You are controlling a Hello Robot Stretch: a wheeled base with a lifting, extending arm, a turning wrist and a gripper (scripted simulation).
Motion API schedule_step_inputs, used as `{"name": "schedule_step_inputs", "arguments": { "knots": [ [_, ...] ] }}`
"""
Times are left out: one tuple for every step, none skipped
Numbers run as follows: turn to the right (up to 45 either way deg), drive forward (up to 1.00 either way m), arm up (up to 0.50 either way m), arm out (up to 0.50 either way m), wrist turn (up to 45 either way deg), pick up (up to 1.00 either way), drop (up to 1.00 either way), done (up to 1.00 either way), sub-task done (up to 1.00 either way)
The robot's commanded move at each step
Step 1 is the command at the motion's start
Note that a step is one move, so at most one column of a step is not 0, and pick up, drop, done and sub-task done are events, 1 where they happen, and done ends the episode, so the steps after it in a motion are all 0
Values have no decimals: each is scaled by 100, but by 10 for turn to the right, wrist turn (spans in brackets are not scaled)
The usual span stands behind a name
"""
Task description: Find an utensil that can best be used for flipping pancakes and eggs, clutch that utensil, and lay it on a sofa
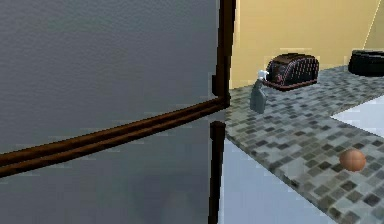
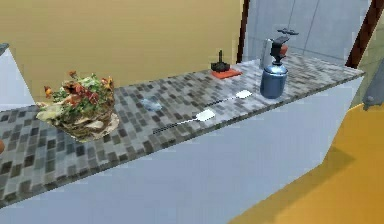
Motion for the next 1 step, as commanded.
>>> {"name": "schedule_step_inputs", "arguments": {
  "knots": [
    [0,0,38,0,0,0,0,0,0]
  ]
}}
